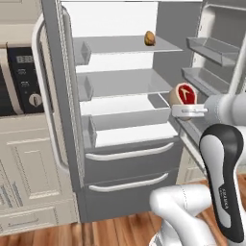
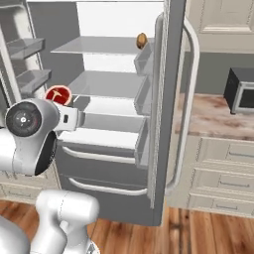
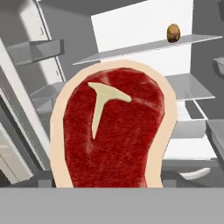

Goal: Gather the eggplant and sweet potato from the fridge and place them on a tray on the dining counter. Then gather the steak and chicken drumstick from the fridge and place them on the other tray.

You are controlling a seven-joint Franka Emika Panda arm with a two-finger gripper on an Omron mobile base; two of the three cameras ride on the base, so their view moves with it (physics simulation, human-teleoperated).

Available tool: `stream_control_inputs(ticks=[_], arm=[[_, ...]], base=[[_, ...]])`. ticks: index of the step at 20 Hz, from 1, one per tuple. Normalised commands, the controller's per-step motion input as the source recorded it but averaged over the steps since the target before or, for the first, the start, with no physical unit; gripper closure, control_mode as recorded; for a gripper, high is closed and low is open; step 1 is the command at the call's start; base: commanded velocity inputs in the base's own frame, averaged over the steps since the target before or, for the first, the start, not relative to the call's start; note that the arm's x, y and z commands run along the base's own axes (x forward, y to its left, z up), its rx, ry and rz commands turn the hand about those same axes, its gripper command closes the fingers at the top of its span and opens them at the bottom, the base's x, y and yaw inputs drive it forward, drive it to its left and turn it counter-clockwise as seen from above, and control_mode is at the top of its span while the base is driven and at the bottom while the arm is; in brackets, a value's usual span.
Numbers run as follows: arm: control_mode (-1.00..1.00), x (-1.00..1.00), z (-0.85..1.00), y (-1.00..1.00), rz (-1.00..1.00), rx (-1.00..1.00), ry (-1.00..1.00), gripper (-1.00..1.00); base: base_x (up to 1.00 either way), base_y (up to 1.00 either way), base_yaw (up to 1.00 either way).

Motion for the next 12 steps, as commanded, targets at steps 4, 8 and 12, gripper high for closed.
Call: stream_control_inputs(ticks=[4,8,12], arm=[[1.00,0.00,0.00,0.00,0.00,0.00,0.00,1.00],[1.00,0.00,0.00,0.00,0.00,0.00,0.00,1.00],[1.00,0.00,0.00,0.00,0.00,0.00,0.00,1.00]], base=[[-1.00,-0.02,0.00],[-1.00,-0.02,0.00],[-1.00,-0.03,-0.03]])
